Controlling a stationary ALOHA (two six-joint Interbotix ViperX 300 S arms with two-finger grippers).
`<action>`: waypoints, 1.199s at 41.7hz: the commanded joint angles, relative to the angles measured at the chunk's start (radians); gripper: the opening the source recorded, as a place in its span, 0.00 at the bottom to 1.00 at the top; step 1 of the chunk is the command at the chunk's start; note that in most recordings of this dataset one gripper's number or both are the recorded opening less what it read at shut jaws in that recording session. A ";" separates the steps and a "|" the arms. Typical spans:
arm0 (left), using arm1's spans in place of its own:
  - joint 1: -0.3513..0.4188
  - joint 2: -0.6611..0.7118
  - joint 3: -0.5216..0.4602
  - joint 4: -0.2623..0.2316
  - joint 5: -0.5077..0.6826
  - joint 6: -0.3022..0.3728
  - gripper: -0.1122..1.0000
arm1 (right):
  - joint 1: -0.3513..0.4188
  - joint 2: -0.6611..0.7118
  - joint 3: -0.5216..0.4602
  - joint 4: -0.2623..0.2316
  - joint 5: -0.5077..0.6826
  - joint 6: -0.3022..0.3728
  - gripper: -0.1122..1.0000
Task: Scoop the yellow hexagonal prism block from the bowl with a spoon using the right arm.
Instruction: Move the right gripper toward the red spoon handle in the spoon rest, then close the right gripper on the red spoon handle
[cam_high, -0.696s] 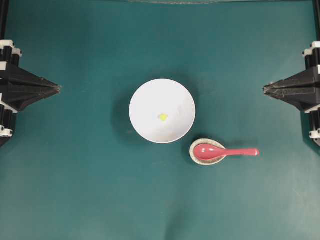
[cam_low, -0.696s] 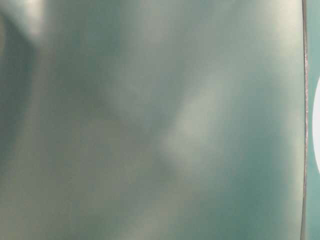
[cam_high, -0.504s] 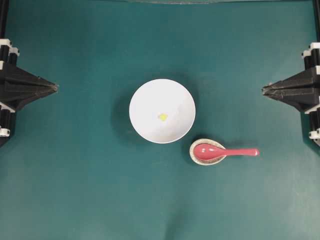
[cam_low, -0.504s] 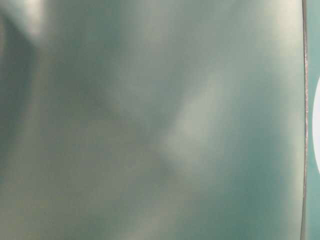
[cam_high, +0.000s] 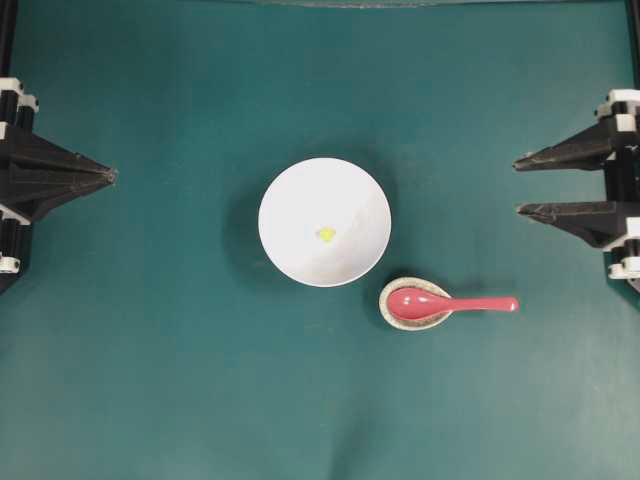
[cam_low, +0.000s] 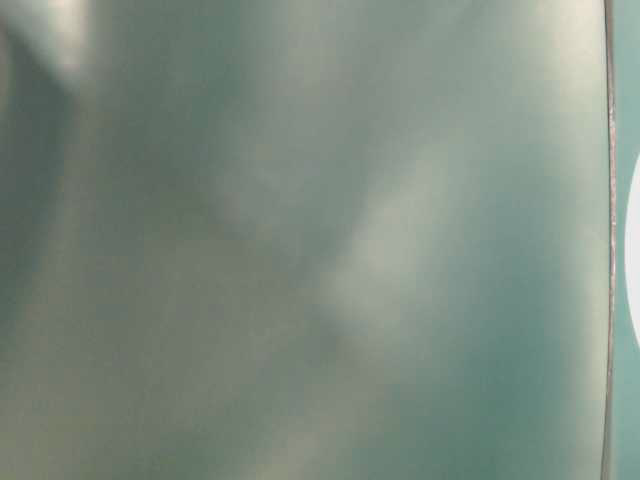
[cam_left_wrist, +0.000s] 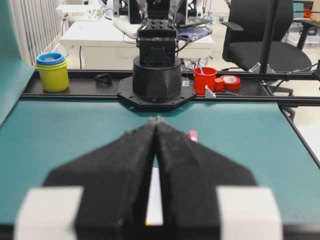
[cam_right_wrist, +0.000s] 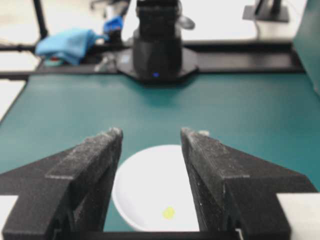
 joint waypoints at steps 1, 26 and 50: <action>0.000 0.002 -0.023 0.002 0.000 0.000 0.10 | 0.000 0.029 -0.005 0.008 -0.046 0.002 0.61; 0.000 -0.005 -0.025 0.003 0.026 0.009 0.10 | 0.144 0.463 0.077 0.089 -0.465 0.034 0.60; 0.000 -0.009 -0.025 0.003 0.043 0.014 0.10 | 0.489 0.927 0.160 0.425 -0.945 0.043 0.60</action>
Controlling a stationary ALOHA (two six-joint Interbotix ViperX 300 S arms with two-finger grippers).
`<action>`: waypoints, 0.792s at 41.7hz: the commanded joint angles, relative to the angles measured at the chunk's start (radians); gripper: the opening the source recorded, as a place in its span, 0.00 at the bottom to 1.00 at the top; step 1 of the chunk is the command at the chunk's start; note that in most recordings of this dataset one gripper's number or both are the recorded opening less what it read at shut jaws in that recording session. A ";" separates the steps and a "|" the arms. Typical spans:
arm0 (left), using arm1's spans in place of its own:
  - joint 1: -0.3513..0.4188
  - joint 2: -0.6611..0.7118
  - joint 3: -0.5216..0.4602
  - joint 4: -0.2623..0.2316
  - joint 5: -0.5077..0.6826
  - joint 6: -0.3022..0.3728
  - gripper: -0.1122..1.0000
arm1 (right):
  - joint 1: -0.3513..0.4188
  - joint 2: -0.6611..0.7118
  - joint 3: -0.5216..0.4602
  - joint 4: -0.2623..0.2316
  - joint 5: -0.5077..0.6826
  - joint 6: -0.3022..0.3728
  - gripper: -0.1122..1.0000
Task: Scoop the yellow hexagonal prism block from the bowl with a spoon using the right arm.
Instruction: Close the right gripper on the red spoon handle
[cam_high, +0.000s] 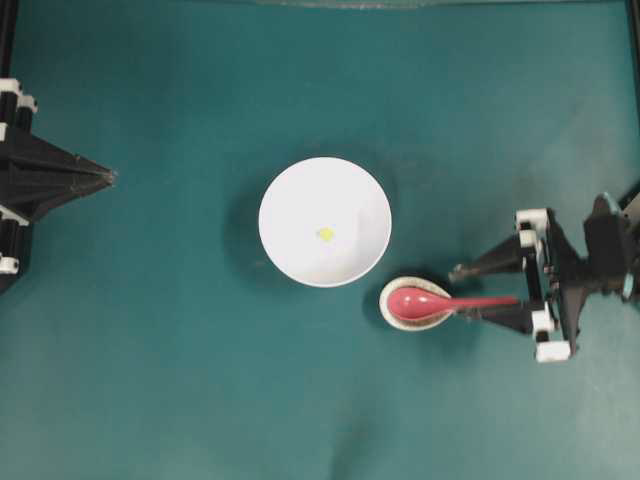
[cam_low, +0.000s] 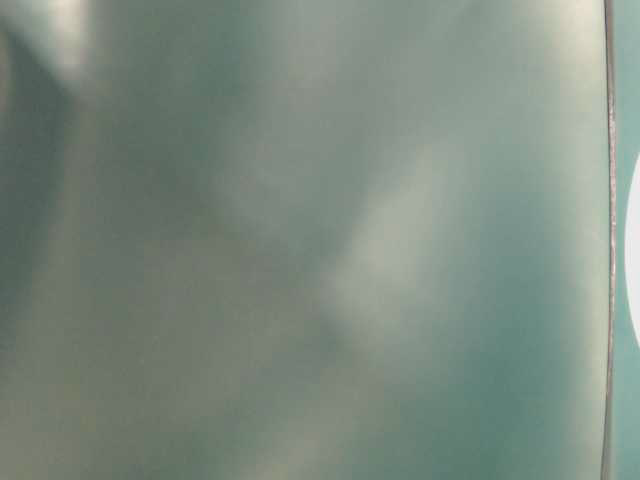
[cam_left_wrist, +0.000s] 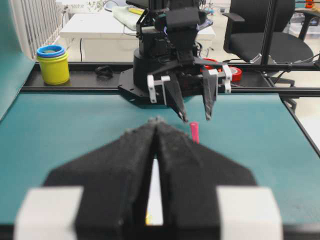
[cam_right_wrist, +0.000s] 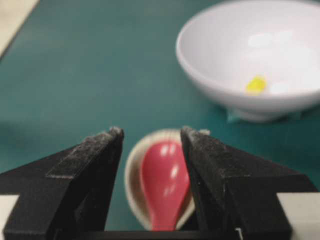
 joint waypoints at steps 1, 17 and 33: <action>0.000 0.005 -0.025 0.003 0.005 0.000 0.10 | 0.060 0.043 -0.005 0.048 -0.046 0.011 0.60; 0.000 0.002 -0.025 0.003 0.009 0.000 0.10 | 0.118 0.167 0.015 0.137 -0.109 0.034 0.60; 0.000 0.003 -0.025 0.003 0.009 0.000 0.10 | 0.118 0.210 0.011 0.144 -0.094 0.034 0.60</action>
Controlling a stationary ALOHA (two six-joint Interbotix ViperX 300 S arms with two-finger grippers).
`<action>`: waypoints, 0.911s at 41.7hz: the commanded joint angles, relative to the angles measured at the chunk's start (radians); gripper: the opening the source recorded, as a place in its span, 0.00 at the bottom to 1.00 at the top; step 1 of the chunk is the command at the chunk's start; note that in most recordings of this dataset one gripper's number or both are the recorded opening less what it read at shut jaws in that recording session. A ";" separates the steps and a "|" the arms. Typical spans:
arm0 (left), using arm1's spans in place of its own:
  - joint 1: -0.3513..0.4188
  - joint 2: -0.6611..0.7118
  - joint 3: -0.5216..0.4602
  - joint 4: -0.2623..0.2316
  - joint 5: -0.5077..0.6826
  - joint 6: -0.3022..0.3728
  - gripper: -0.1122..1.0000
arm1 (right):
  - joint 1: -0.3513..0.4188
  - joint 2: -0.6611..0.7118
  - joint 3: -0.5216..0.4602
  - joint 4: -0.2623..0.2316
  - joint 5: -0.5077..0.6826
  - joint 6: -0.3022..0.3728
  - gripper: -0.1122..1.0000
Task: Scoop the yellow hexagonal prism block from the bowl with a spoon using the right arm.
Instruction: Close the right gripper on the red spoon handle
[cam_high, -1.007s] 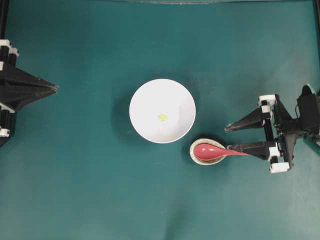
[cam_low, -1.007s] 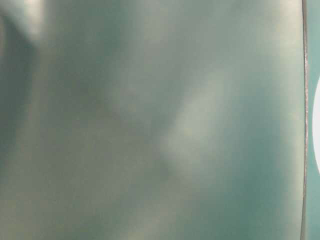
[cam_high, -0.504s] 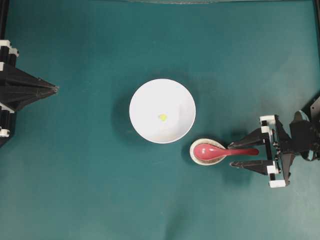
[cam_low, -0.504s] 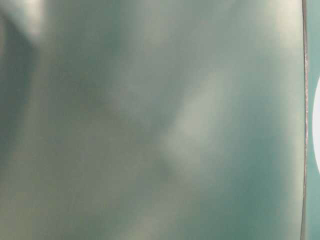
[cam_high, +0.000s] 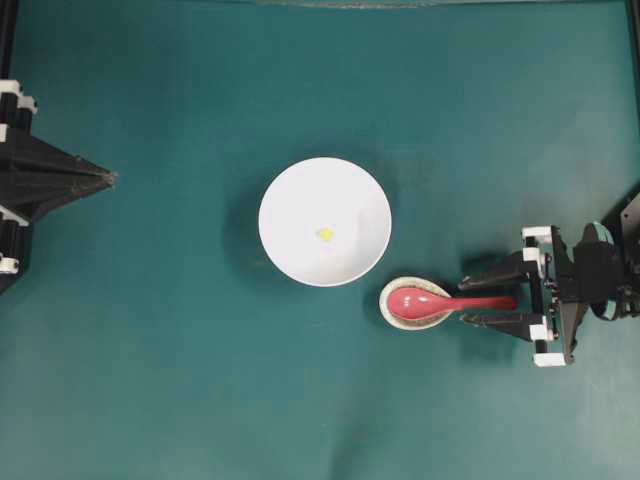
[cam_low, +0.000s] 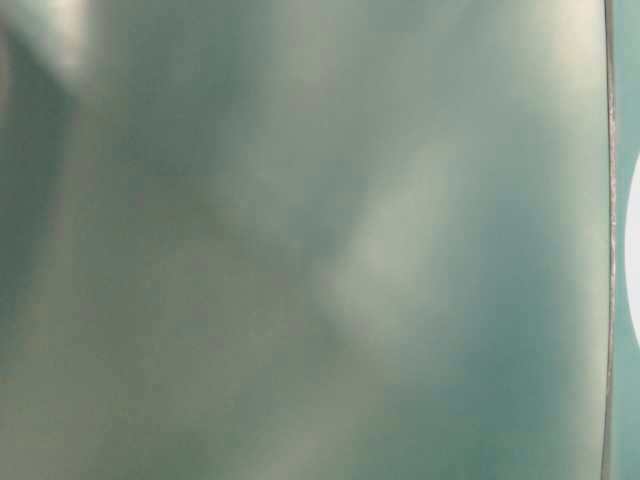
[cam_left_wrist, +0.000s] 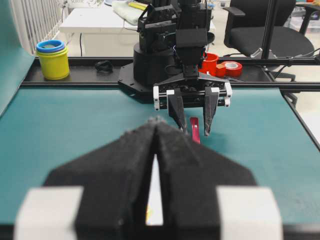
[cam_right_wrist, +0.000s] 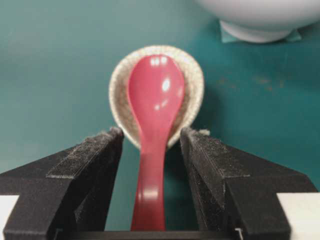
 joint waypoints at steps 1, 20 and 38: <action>-0.002 0.005 -0.025 0.003 -0.006 0.000 0.10 | 0.002 -0.005 -0.008 0.002 0.005 0.000 0.60; -0.002 0.005 -0.025 0.006 -0.006 0.002 0.10 | 0.002 0.002 -0.006 0.003 0.034 0.000 0.60; -0.002 0.005 -0.025 0.006 -0.006 0.002 0.10 | 0.002 0.003 -0.011 0.002 0.048 0.000 0.43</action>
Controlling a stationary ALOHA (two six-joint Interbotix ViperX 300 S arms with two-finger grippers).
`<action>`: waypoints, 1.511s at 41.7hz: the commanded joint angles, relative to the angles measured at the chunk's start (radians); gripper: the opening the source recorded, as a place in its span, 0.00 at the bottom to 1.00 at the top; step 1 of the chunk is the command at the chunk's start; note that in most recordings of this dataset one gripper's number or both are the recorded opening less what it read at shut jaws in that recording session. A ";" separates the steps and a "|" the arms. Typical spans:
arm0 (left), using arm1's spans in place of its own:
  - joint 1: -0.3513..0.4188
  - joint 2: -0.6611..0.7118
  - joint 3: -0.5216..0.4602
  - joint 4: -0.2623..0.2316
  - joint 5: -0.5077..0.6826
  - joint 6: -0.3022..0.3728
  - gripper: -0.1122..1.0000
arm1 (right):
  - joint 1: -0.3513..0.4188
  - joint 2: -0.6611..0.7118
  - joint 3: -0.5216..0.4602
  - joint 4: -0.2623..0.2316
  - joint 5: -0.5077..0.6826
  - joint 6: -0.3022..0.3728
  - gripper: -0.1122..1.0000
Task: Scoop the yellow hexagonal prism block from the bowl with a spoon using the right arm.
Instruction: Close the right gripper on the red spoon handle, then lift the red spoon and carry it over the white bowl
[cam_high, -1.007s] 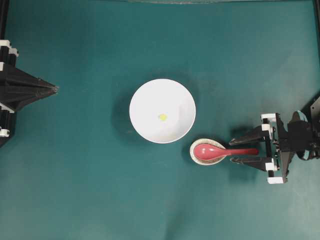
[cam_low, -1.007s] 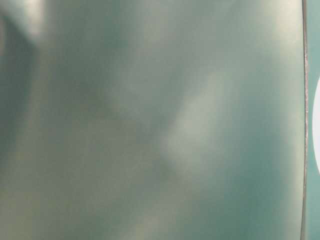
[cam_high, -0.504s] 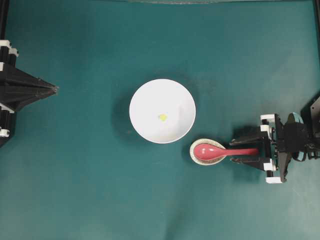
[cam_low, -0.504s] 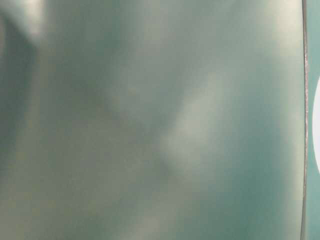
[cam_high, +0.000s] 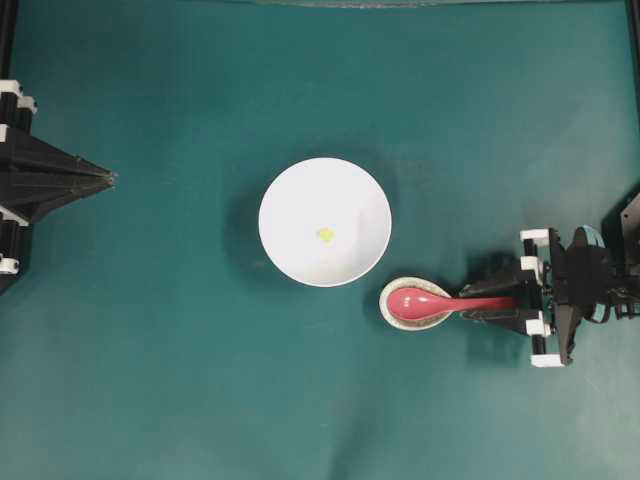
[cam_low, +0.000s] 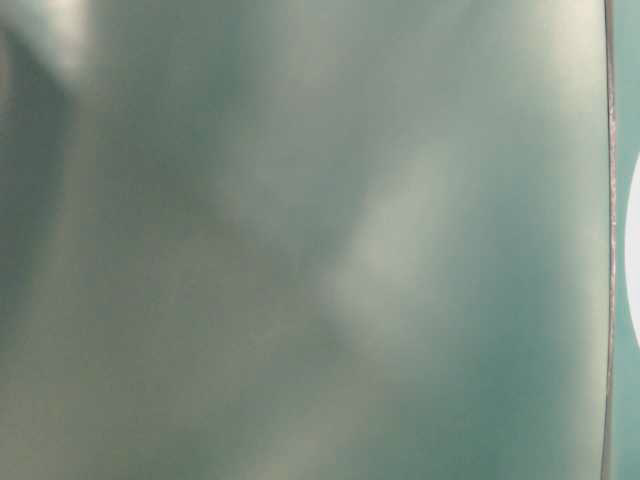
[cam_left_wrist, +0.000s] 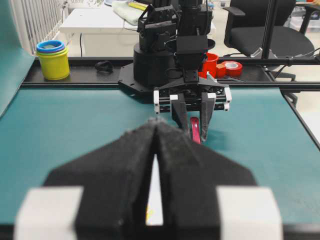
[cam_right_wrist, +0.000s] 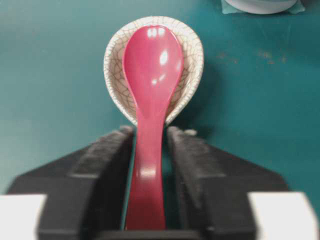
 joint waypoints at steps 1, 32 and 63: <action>0.000 0.006 -0.025 0.003 -0.006 0.002 0.10 | 0.003 -0.011 -0.005 0.003 -0.008 -0.002 0.39; 0.000 0.006 -0.026 0.002 -0.009 0.002 0.10 | -0.015 -0.247 -0.018 0.000 0.052 -0.037 0.31; 0.011 0.006 -0.025 0.002 -0.021 0.003 0.10 | -0.495 -0.689 -0.354 -0.017 1.187 -0.347 0.31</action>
